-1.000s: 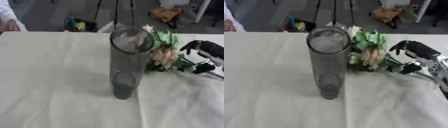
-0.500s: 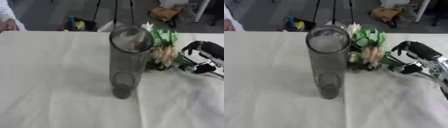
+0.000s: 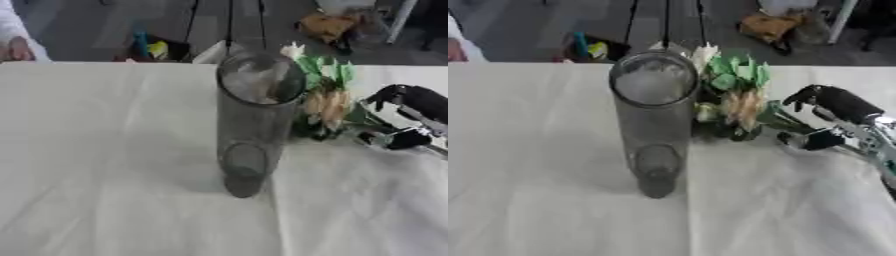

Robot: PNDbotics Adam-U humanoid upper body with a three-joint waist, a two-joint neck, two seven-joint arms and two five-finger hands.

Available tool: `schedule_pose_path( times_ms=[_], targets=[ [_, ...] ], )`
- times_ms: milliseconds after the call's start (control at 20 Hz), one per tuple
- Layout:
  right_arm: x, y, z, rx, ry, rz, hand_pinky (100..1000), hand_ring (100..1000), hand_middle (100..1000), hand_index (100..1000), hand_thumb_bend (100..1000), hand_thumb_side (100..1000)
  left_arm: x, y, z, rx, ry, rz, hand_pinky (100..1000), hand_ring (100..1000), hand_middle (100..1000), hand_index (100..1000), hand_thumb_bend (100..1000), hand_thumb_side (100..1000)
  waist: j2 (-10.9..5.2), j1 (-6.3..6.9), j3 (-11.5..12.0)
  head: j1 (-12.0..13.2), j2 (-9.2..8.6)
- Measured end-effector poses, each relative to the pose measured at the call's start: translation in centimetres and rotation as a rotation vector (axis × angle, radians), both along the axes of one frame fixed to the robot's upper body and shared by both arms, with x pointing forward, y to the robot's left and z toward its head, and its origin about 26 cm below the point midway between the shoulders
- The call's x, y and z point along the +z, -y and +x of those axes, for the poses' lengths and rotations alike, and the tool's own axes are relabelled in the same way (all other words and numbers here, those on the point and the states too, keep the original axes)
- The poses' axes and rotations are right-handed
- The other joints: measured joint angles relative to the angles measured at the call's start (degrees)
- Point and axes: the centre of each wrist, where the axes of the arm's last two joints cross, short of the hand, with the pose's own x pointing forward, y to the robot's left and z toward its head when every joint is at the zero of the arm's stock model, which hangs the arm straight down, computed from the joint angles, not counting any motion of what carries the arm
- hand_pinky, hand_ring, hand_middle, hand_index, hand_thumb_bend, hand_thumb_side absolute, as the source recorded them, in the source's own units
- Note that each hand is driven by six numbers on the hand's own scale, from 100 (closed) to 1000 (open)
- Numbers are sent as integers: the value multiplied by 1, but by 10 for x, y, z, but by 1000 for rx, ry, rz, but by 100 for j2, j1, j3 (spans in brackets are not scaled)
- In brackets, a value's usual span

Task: Arrange flowers into the vase.

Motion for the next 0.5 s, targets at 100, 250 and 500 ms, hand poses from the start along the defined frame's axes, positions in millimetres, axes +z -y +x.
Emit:
schedule_pose_path(
  times_ms=[100, 250, 500],
  targets=[
    [0, 0, 0, -2, 6, -9, 718, 823, 567, 796, 375, 498, 0, 0, 0, 0, 0, 0, 569, 722, 759, 932, 100, 1000, 0, 0, 0, 0, 0],
    [0, 0, 0, -5, 14, -26, 699, 808, 559, 787, 350, 526, 0, 0, 0, 0, 0, 0, 570, 722, 759, 932, 100, 1000, 1, 0, 1, 0, 0],
    [0, 0, 0, -23, 43, -49, 677, 785, 545, 775, 331, 545, 0, 0, 0, -1, -1, 1, 570, 722, 759, 933, 100, 1000, 5, 0, 8, -2, -5]
  ],
)
